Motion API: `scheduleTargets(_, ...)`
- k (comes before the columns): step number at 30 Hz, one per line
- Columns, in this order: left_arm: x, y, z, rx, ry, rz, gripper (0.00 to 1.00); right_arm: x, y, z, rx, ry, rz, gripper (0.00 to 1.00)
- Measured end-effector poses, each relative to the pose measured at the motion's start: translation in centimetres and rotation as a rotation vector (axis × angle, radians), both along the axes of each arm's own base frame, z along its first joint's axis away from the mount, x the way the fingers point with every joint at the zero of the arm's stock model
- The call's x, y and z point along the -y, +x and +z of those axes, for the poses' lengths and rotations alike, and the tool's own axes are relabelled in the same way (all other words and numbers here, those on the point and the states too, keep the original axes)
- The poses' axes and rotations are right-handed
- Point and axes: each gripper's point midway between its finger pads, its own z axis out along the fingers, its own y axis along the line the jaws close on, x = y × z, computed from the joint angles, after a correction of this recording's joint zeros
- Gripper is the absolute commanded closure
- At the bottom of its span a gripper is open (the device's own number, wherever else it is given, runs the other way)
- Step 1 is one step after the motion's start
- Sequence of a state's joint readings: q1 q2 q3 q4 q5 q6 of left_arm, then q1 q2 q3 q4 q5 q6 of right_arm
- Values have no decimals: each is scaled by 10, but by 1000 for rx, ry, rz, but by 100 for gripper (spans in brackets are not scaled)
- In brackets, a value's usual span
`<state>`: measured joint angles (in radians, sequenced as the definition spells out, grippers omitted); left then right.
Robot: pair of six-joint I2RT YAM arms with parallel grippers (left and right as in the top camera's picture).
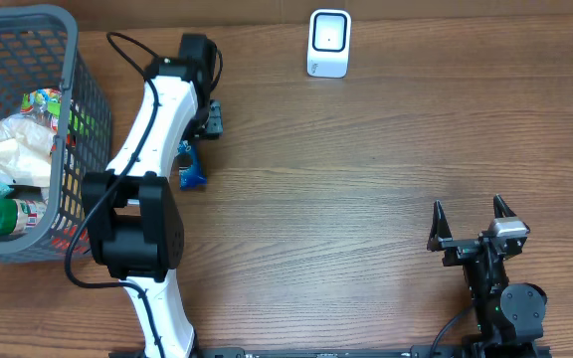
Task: Scan the item barcode
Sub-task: 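Lift the Oreo pack out and place it on the table, then reach the left gripper back into the basket and grasp the bread bag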
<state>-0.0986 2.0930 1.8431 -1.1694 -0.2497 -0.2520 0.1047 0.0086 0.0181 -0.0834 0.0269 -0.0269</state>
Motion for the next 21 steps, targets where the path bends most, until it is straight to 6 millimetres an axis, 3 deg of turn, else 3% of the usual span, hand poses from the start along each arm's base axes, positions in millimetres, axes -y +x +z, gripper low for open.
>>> scheduleTargets(3, 3, 16, 50, 83, -19, -2, 55, 0, 0, 0, 0, 0, 0, 0)
scheduleTargets(7, 6, 26, 137, 239, -43, -15, 52, 0, 0, 0, 0, 0, 0, 0)
scheduleTargets(10, 6, 22, 207, 394, -54, -32, 44, 0, 0, 0, 0, 0, 1, 0)
scheduleTargets(14, -3, 1, 283, 588, -45, -27, 39, 0, 0, 0, 0, 0, 0, 0)
scheduleTargets(18, -35, -27, 328, 713, -2, 34, 35, 0, 0, 0, 1, 0, 0, 0)
scheduleTargets(21, -73, -41, 342, 751, 42, 123, 36, 0, 0, 0, 0, 0, 0, 0)
